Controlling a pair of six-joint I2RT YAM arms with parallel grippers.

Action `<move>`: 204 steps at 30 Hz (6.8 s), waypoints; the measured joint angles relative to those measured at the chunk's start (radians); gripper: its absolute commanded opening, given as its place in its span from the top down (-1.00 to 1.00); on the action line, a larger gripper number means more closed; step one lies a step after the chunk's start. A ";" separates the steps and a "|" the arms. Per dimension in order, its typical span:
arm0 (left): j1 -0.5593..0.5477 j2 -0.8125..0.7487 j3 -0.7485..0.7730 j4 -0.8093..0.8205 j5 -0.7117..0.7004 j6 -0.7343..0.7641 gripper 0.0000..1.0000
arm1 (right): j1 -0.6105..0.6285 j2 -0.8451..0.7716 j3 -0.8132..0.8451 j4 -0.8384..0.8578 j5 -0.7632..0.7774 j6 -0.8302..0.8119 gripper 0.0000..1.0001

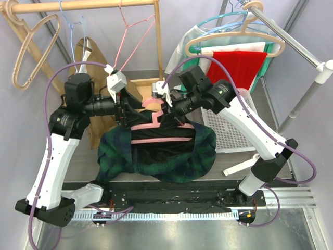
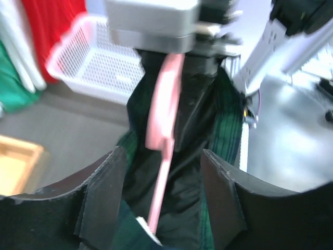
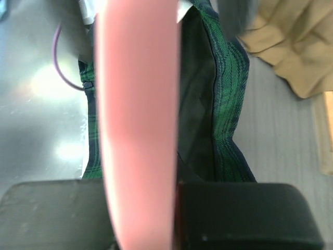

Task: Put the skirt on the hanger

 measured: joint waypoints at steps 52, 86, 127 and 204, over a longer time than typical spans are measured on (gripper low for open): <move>-0.045 0.010 -0.080 -0.359 -0.050 0.284 1.00 | -0.005 -0.240 -0.153 0.123 0.163 0.114 -0.39; -0.079 -0.109 -0.071 -0.145 -0.502 0.066 -0.99 | -0.084 -0.235 -0.227 0.031 0.270 0.101 0.98; -0.080 0.065 0.116 -0.009 -1.477 -0.213 -1.00 | -0.106 0.185 0.392 0.236 0.827 0.401 0.99; -0.080 -0.012 0.038 -0.042 -1.431 -0.231 -1.00 | -0.132 0.479 0.552 0.904 0.839 0.541 -0.59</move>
